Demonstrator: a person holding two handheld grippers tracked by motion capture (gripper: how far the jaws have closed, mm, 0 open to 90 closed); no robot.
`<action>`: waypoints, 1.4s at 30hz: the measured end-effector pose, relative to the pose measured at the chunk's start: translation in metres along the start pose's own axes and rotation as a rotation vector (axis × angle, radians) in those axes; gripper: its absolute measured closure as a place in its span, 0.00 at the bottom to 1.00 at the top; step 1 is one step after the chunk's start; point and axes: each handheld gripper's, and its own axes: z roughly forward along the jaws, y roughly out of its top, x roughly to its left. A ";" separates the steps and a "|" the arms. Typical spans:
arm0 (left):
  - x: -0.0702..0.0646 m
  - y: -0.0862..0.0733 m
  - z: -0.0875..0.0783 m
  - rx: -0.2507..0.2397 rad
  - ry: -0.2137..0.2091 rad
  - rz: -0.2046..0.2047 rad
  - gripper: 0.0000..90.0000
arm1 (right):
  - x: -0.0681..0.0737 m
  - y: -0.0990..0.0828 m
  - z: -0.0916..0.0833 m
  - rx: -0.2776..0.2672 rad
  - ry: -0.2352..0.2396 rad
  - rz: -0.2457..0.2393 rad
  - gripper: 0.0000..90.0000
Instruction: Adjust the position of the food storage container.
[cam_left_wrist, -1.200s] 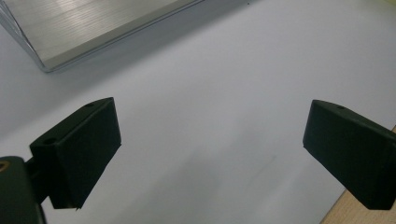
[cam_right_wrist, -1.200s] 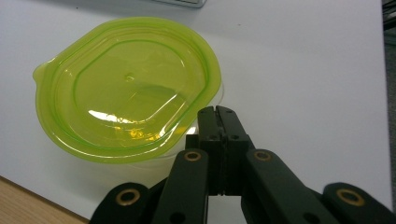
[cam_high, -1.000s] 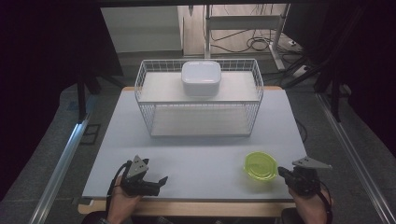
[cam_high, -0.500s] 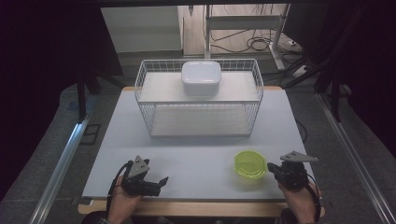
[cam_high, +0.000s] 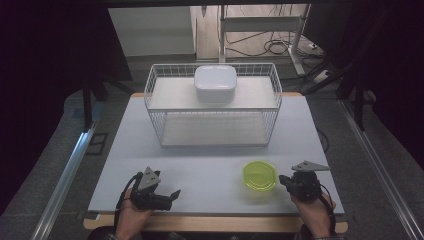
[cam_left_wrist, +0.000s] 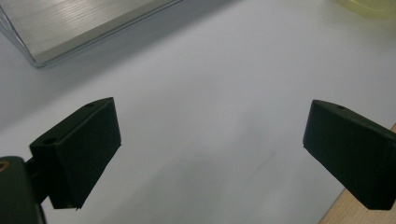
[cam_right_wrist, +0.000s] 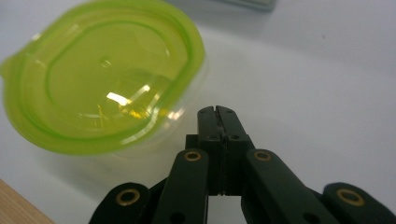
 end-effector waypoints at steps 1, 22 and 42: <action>0.000 0.000 0.000 0.000 0.001 0.000 0.04 | -0.001 -0.002 0.000 0.009 0.001 0.010 1.00; -0.001 0.000 0.003 0.020 0.002 0.008 0.04 | 0.019 0.006 0.037 0.088 0.129 -0.007 1.00; 0.000 -0.001 0.003 0.030 0.006 0.006 0.04 | 0.052 0.041 0.082 0.073 0.225 -0.079 1.00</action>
